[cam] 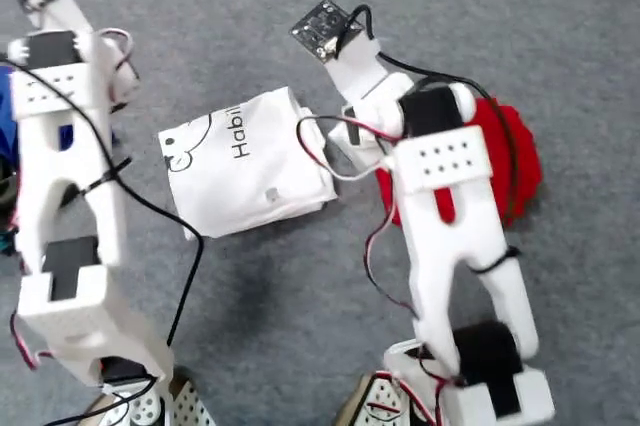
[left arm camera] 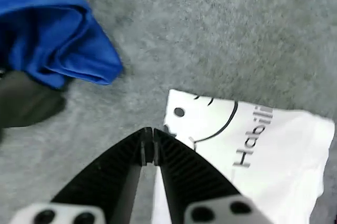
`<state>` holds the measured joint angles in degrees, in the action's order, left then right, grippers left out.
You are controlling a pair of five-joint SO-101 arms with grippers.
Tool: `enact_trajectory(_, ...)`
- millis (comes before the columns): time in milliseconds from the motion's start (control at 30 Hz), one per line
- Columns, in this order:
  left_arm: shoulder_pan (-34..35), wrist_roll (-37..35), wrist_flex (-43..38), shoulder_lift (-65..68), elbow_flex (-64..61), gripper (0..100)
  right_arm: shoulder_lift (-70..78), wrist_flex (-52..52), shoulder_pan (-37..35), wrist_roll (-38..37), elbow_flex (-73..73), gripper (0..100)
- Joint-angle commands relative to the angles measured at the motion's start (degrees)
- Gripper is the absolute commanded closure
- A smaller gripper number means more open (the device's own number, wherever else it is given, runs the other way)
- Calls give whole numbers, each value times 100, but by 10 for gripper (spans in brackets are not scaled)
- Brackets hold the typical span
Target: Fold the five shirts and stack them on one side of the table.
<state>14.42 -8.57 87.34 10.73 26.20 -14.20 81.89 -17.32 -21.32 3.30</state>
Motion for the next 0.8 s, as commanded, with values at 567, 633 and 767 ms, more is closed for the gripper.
enact_trajectory(567, 2567, 2453, -431, -3477, -4105, 980, -1174, 2013, -92, 3437, -295, 992)
enact_trajectory(633, 2822, 2637, -958, -4066, -4985, 980, -1130, 2004, -92, 3807, -295, 992)
enact_trajectory(767, 3068, 2743, -2259, -5138, -6831, 980, -936, 1662, -92, 4431, -286, 992)
